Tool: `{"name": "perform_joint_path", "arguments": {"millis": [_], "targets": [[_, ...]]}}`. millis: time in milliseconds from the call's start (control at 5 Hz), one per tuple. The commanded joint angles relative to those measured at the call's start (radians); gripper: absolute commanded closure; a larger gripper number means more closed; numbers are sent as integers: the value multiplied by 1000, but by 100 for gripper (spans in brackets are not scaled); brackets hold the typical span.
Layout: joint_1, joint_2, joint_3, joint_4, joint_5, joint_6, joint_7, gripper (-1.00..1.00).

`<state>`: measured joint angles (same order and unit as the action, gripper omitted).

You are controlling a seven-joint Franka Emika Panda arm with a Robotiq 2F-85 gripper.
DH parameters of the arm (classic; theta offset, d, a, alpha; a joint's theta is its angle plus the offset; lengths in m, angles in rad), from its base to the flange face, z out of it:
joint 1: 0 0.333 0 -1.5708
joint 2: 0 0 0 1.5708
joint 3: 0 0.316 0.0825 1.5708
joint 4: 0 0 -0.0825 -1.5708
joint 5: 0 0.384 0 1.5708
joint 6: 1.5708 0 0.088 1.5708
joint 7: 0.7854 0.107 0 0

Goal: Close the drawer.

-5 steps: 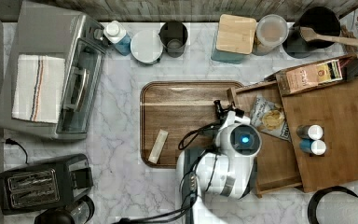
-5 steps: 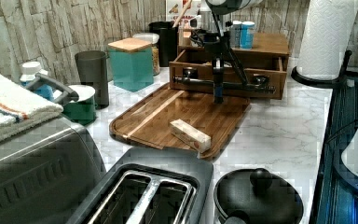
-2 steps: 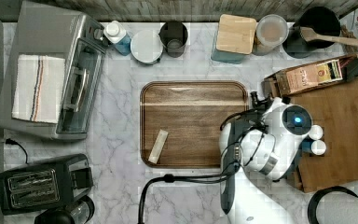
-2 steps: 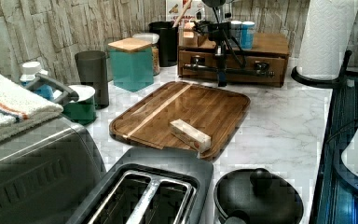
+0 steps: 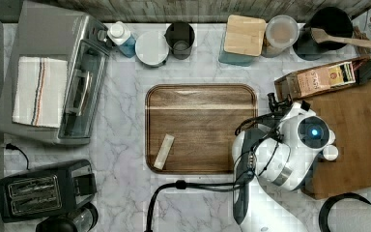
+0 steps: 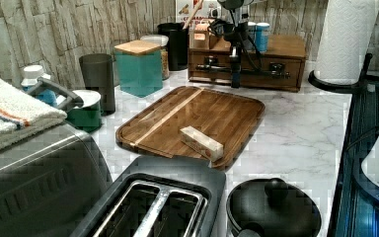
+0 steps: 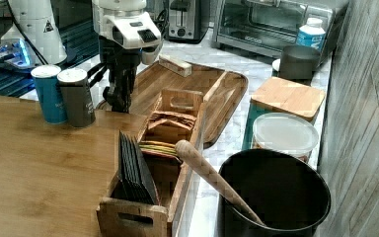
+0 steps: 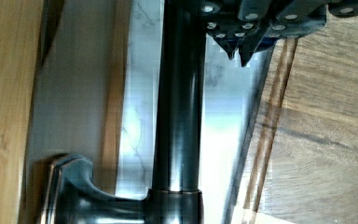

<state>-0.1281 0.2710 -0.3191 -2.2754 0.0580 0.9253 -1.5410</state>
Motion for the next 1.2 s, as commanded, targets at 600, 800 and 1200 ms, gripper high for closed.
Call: {"name": "perform_joint_path", "arguments": {"millis": [600, 800, 1200], "targets": [[-77, -100, -101, 88, -75, 86, -53, 100], [-63, -98, -116, 88, -70, 85, -57, 100], [-79, -100, -99, 88, -76, 86, -53, 100]]}}
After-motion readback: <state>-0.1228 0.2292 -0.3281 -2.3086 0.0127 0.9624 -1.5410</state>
